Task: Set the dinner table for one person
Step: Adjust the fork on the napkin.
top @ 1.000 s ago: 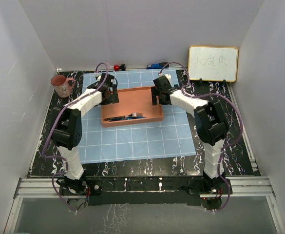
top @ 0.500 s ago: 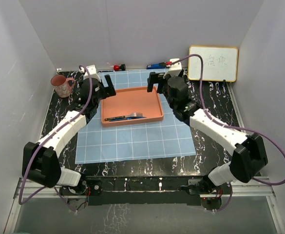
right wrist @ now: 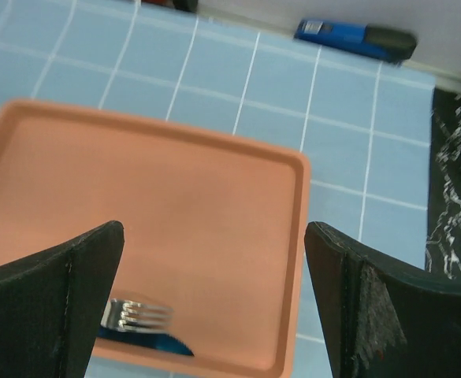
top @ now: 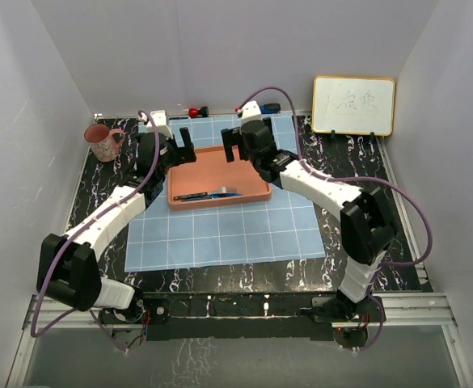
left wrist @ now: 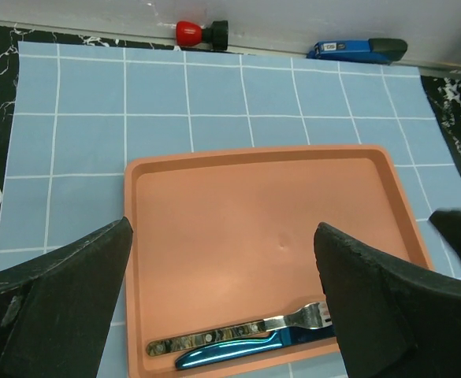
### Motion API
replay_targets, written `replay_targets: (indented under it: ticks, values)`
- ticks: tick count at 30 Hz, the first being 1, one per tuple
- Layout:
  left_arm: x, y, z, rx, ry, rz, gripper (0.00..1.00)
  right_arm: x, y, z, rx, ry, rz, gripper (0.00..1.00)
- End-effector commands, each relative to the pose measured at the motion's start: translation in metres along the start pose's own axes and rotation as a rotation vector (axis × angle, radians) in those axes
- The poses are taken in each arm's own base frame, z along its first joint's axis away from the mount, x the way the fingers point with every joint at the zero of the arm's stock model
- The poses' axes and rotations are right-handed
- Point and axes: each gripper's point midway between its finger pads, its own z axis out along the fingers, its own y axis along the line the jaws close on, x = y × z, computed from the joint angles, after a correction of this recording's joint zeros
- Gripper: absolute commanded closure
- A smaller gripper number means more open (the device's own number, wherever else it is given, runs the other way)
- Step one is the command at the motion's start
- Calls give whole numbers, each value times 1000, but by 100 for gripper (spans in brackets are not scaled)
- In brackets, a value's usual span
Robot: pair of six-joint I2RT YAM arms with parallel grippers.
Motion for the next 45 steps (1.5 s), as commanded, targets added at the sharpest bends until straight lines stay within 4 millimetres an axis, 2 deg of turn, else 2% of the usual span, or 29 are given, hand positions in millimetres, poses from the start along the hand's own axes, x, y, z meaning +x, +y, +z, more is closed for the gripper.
replay_targets:
  ticks: [1, 4, 8, 12, 16, 22, 27, 32, 36, 45]
  values:
    - [10, 5, 13, -64, 104, 53, 1, 23, 18, -1, -101, 133, -47, 2]
    - [27, 19, 23, -160, 197, 78, 1, 48, 40, -3, -187, 240, -63, 2]
    - [44, 26, 30, -207, 279, 100, 1, 73, 52, -6, -201, 325, -127, 2]
    - [53, 26, 33, -205, 301, 100, 1, 80, 60, -13, -232, 308, -177, 2]
    - [59, 25, 35, -205, 336, 105, 1, 96, 70, -20, -286, 339, -246, 2]
    - [68, 24, 38, -211, 382, 96, 1, 114, 94, -38, -424, 394, -279, 2]
    - [72, 21, 40, -199, 399, 87, 1, 120, 102, -36, -446, 379, -302, 2]
    - [72, 20, 39, -193, 401, 83, 1, 125, 104, -26, -433, 362, -326, 2]
    - [75, 19, 40, -192, 408, 84, 1, 127, 96, -14, -364, 341, -353, 2]
    - [98, 12, 53, -171, 471, 53, 2, 116, 79, 6, -233, 259, -393, 2]
